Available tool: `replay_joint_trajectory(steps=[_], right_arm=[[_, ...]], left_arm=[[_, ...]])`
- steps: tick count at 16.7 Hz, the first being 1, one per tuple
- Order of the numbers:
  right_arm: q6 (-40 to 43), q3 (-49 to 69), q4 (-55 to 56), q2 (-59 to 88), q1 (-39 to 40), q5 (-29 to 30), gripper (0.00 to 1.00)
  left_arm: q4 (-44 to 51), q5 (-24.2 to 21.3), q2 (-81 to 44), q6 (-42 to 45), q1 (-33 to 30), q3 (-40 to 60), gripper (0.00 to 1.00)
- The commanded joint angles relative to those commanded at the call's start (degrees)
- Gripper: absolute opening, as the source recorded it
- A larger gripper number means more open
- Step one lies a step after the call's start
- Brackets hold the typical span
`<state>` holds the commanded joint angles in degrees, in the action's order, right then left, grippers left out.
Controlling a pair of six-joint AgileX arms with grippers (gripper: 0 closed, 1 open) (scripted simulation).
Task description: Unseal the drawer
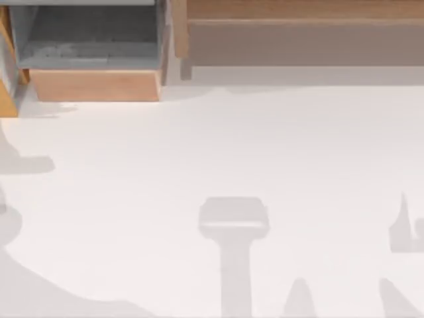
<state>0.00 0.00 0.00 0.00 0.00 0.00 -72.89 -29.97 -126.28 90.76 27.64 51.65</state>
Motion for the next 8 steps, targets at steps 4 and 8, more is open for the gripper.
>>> replay_joint_trajectory(steps=[4,8], right_arm=[[0.0,0.0,0.0,0.0,0.0,0.0,1.0],[0.0,0.0,0.0,0.0,0.0,0.0,1.0]], left_arm=[[-4.12,-2.85,3.24,0.12,2.81,-7.92,0.0],[-6.38,-4.39,4.99,0.17,4.42,-11.71,0.0]])
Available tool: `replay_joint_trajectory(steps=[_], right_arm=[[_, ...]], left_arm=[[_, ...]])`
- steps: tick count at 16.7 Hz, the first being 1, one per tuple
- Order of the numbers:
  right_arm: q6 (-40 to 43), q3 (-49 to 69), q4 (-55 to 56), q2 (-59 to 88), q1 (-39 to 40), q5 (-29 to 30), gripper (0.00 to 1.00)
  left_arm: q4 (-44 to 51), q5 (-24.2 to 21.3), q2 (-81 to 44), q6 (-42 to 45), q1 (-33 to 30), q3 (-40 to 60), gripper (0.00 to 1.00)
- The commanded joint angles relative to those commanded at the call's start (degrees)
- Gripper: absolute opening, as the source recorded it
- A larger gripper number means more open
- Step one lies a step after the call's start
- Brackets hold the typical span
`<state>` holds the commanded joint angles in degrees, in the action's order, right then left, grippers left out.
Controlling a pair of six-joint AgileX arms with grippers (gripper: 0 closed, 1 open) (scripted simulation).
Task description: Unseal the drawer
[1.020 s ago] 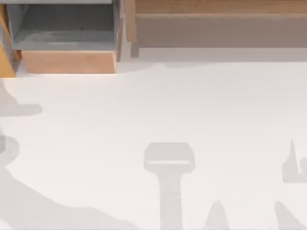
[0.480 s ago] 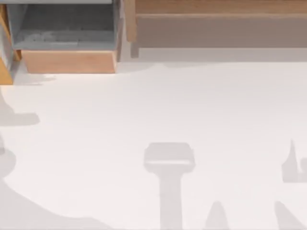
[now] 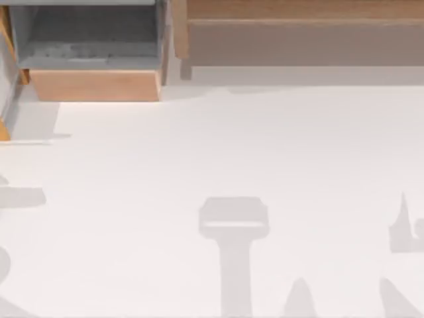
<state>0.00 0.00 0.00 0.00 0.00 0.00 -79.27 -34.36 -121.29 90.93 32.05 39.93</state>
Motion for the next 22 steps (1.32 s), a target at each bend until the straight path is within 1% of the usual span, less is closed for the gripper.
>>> replay_joint_trajectory(steps=[5,12,17,22], right_arm=[[0.0,0.0,0.0,0.0,0.0,0.0,1.0],[0.0,0.0,0.0,0.0,0.0,0.0,1.0],[0.0,0.0,0.0,0.0,0.0,0.0,1.0],[0.0,0.0,0.0,0.0,0.0,0.0,1.0]], left_arm=[[-0.36,-0.29,0.1,0.13,0.38,-0.48,0.0],[-6.25,-6.46,4.15,0.44,6.47,-10.88,0.0],[-6.91,-7.1,4.62,0.47,7.16,-11.99,0.0],[-6.91,-7.1,4.62,0.47,7.16,-11.99,0.38]])
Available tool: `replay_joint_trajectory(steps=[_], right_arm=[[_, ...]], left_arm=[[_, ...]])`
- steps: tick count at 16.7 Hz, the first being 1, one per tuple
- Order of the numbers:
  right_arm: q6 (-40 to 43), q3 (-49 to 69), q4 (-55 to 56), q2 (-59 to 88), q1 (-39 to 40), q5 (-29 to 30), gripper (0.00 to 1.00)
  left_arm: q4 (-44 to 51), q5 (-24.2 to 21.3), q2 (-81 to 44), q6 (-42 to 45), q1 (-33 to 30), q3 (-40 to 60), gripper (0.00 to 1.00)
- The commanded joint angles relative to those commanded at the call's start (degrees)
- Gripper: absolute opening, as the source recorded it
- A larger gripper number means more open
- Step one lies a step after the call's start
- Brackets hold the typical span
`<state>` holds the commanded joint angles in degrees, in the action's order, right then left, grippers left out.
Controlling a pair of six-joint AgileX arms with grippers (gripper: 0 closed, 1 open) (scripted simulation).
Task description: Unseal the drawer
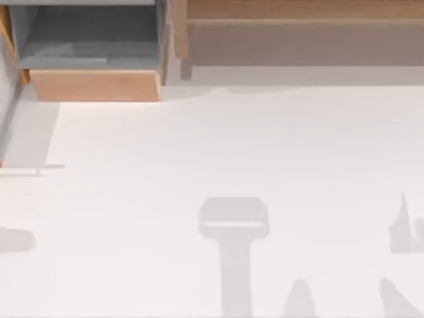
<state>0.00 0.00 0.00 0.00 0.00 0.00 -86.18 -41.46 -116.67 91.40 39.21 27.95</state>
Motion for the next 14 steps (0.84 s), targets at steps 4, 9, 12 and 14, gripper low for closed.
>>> replay_joint_trajectory(steps=[4,9,12,14], right_arm=[[0.0,0.0,0.0,0.0,0.0,0.0,1.0],[0.0,0.0,0.0,0.0,0.0,0.0,1.0],[0.0,0.0,0.0,0.0,0.0,0.0,1.0],[0.0,0.0,0.0,0.0,0.0,0.0,1.0]], left_arm=[[0.0,0.0,0.0,0.0,0.0,0.0,0.68],[0.0,0.0,0.0,0.0,0.0,0.0,1.0],[0.0,0.0,0.0,0.0,0.0,0.0,1.0],[0.0,0.0,0.0,0.0,0.0,0.0,1.0]])
